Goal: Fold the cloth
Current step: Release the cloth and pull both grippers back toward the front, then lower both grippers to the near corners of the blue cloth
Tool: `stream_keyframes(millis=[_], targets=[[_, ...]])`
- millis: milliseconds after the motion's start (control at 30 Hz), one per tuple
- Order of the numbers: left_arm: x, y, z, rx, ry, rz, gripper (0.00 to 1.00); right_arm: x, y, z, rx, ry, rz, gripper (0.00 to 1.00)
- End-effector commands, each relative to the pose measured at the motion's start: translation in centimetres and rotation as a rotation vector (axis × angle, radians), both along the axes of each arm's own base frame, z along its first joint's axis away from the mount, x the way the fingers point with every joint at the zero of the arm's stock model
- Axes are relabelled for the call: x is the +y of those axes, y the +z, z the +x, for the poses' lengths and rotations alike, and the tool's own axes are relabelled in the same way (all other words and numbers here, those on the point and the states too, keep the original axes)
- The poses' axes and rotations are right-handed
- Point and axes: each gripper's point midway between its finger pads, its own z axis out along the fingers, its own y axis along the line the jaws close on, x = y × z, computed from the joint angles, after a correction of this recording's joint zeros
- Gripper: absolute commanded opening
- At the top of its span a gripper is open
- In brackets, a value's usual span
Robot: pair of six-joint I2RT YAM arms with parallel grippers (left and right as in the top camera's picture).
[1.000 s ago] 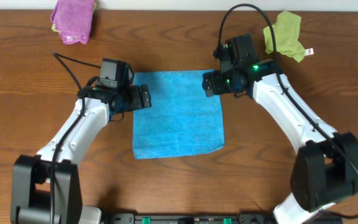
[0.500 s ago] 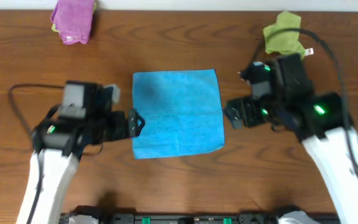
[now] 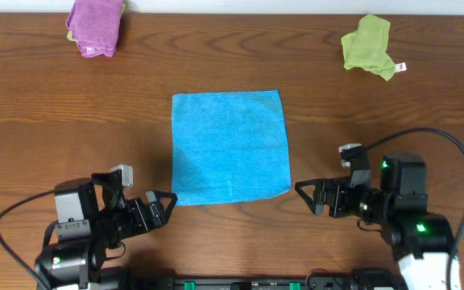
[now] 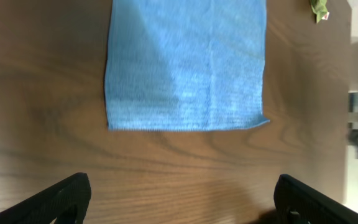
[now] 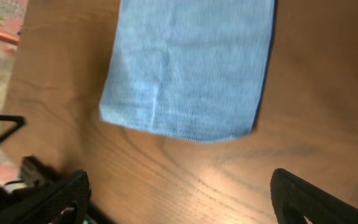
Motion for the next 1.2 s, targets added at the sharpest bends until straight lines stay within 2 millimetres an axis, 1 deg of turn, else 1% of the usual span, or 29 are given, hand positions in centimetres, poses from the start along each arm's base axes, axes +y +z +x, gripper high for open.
stream_keyframes(millis=[0,67,167,300,400,633,800,933,1100,1167], targets=[[-0.7,-0.3,-0.2,-0.007,-0.05,-0.08,0.95,0.9,-0.5,-0.1,0.055,0.034,0.109,0.91],[-0.5,-1.5,-0.2,0.039,-0.044,-0.086,0.95,1.1,-1.4,0.3,0.097,0.04,0.132,0.89],[-0.4,-3.4,0.0,0.108,-0.062,-0.095,0.96,1.2,-3.5,0.6,0.189,0.049,0.136,0.86],[-0.2,-5.2,0.5,0.188,-0.067,-0.115,0.96,1.1,-5.7,0.7,0.269,0.055,0.13,0.85],[-0.7,-6.1,0.9,0.224,-0.087,-0.165,0.95,1.1,-6.9,1.1,0.298,0.055,0.132,0.84],[-0.5,-8.1,1.9,0.284,-0.081,-0.191,0.95,1.1,-8.7,2.2,0.315,0.053,0.134,0.82],[-0.1,-8.9,3.5,0.255,-0.066,-0.185,0.95,1.3,-9.3,3.0,0.313,0.058,0.161,0.8],[0.1,-10.2,4.2,0.275,-0.052,-0.191,0.95,1.4,-10.2,3.3,0.33,0.052,0.167,0.77],[-0.3,-11.1,4.0,0.32,-0.058,-0.233,0.96,1.4,-10.8,3.7,0.342,0.044,0.174,0.77],[-0.5,-11.1,3.9,0.326,-0.061,-0.251,0.96,1.4,-10.8,4.0,0.337,0.033,0.178,0.77]])
